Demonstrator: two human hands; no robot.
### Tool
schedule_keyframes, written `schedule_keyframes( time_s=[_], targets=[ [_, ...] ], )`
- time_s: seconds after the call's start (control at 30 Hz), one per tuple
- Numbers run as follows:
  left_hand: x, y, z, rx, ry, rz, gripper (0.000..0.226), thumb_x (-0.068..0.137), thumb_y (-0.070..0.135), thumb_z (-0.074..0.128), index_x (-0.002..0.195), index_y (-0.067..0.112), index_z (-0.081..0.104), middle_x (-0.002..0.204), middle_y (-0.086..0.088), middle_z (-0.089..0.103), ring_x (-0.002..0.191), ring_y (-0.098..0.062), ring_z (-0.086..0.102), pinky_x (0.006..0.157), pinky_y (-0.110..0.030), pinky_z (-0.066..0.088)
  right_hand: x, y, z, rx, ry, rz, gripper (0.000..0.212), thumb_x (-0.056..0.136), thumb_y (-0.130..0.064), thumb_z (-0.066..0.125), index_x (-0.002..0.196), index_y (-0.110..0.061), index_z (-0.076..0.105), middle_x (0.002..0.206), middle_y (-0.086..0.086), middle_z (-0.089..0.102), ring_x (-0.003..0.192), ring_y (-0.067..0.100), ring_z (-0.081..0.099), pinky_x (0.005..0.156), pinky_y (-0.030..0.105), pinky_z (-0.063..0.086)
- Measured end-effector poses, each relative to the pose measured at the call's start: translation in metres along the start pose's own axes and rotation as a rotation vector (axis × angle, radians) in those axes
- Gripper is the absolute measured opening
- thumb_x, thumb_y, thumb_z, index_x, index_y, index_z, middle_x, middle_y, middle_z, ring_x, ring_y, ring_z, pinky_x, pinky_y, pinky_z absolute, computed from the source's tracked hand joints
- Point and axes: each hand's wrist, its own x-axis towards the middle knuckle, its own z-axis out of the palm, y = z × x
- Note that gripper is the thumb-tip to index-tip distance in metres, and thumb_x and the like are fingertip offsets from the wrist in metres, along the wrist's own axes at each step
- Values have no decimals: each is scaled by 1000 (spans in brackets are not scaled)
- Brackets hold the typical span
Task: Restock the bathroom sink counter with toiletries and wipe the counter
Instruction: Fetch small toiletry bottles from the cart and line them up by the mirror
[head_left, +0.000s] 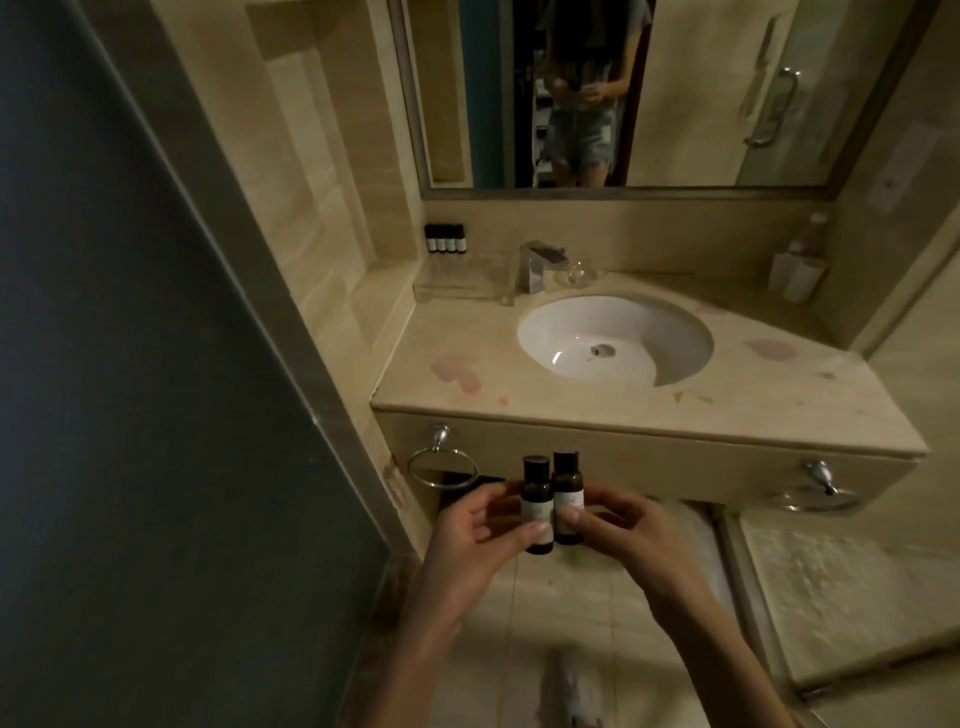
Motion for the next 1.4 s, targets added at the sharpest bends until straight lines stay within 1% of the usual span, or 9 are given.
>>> schedule_keyframes(
  time_s=[0.13,0.27,0.37,0.53,0.7,0.9,1.07,1.2,1.4],
  targets=[
    [83,8,-3,-8,42,-4,42,76,8,77,114,20,64,100,7,73,93,-2,68,73,-14,52,88,-6,-15,-29,-45,-12,35,71,-28,70,104,-15,70,95,1,75,88,14,70,70,17,53],
    [159,21,4,-58,97,-15,33,80,7,73,109,21,66,96,6,73,86,-2,69,64,-12,51,179,-24,-37,-45,-115,-17,31,75,-19,71,104,-9,70,96,6,73,86,18,71,68,17,53],
    [215,33,12,-64,139,-33,34,81,11,73,112,24,66,101,6,73,90,-5,69,69,-16,52,243,-42,-55,-69,-136,-37,21,80,-8,71,102,-6,70,97,13,71,81,19,71,67,18,53],
    [280,41,8,-144,231,-61,30,83,12,72,110,24,68,104,5,73,92,-10,70,80,-24,54,334,-60,-56,-91,-220,2,21,80,-7,72,101,-6,70,90,11,71,79,19,71,66,17,53],
    [333,32,-21,-201,335,-88,28,82,4,71,105,20,69,98,1,74,89,-12,70,70,-19,53,402,-53,-32,-86,-267,60,22,79,-6,73,100,-9,71,90,9,71,83,22,71,67,20,54],
    [429,22,-72,-211,324,-61,32,81,4,73,112,14,69,103,-6,73,95,-22,70,82,-34,57,492,-53,-3,-87,-216,68,23,76,-8,75,98,-9,72,92,13,70,85,25,71,69,23,55],
    [519,39,-121,-241,355,-20,31,80,6,74,110,16,70,99,-6,74,89,-17,71,70,-22,54,590,-71,34,-123,-202,38,20,78,-9,74,98,-8,71,95,15,70,80,18,71,67,22,56],
    [593,48,-158,-199,425,-11,27,80,7,74,105,16,72,90,-4,75,85,-15,71,67,-18,53,670,-84,61,-147,-223,57,20,81,-6,71,101,-2,66,87,5,70,71,4,68,62,14,51],
    [684,24,-175,-121,462,-88,29,80,8,73,108,13,73,87,0,75,79,-6,70,62,-12,49,770,-54,62,-162,-258,191,31,83,-12,71,110,-2,61,96,6,73,84,13,69,72,23,55]
  ],
)
